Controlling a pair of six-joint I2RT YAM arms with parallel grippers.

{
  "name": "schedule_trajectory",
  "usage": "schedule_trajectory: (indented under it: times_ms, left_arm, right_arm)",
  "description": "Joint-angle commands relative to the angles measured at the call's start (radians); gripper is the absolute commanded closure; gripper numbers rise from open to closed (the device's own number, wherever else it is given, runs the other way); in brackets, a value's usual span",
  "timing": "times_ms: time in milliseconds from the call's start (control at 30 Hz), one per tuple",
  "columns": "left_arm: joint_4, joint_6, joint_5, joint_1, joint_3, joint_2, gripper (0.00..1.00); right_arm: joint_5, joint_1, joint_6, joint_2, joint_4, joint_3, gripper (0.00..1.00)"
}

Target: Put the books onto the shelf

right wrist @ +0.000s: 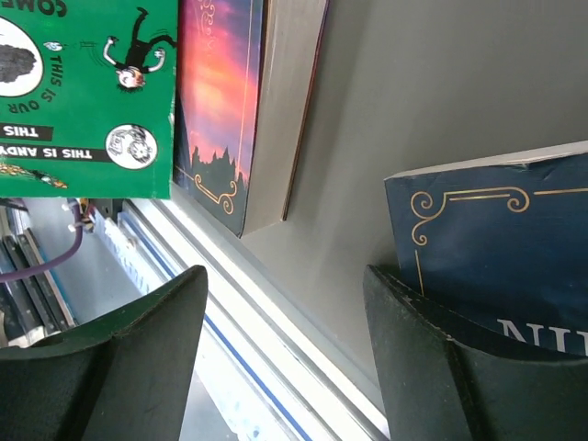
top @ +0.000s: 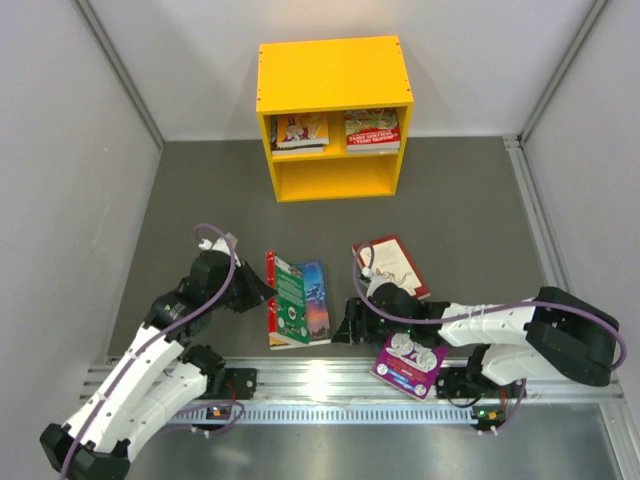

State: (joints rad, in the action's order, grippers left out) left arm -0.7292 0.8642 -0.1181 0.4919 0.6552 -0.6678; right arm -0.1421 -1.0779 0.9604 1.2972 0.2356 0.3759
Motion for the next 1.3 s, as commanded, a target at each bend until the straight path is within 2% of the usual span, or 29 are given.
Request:
schedule_trajectory:
  times_ms: [0, 100, 133, 267, 467, 600, 800, 933, 1067, 1267]
  left_arm:
    - [0.127, 0.018, -0.049, -0.001, -0.095, 0.036, 1.00]
    - [0.232, 0.042, -0.095, -0.003, -0.143, 0.053, 1.00]
    - [0.296, 0.047, -0.115, -0.001, -0.144, 0.054, 1.00]
    - [0.389, 0.039, -0.111, -0.003, -0.115, 0.059, 1.00]
    - [0.519, 0.064, -0.167, -0.004, -0.052, 0.007, 1.00]
    - [0.571, 0.117, -0.210, -0.015, -0.026, -0.013, 1.00]
    - [0.579, 0.150, -0.245, -0.036, 0.027, 0.022, 1.00]
    - [0.594, 0.200, -0.278, -0.047, 0.047, 0.040, 1.00]
    - [0.639, 0.248, -0.296, -0.052, 0.041, 0.047, 1.00]
    - [0.715, 0.315, -0.325, -0.052, -0.002, 0.054, 1.00]
  right_arm:
    - [0.029, -0.013, -0.031, -0.019, -0.038, 0.058, 0.31]
    - [0.027, -0.008, -0.045, -0.051, -0.021, 0.078, 0.28]
    - [0.015, -0.008, -0.042, -0.068, 0.054, 0.074, 0.26]
    - [-0.043, 0.018, 0.026, -0.144, 0.302, -0.009, 0.17]
    - [-0.071, 0.045, 0.054, -0.072, 0.378, 0.017, 0.12]
    - [-0.096, 0.055, 0.072, -0.019, 0.435, 0.043, 0.11]
    - [-0.102, 0.061, 0.106, -0.036, 0.556, 0.005, 0.09]
    - [-0.087, 0.072, 0.155, -0.093, 0.704, -0.078, 0.07]
    - [-0.079, 0.088, 0.215, -0.139, 0.925, -0.138, 0.06]
    - [-0.065, 0.130, 0.288, -0.136, 1.076, -0.167, 0.03]
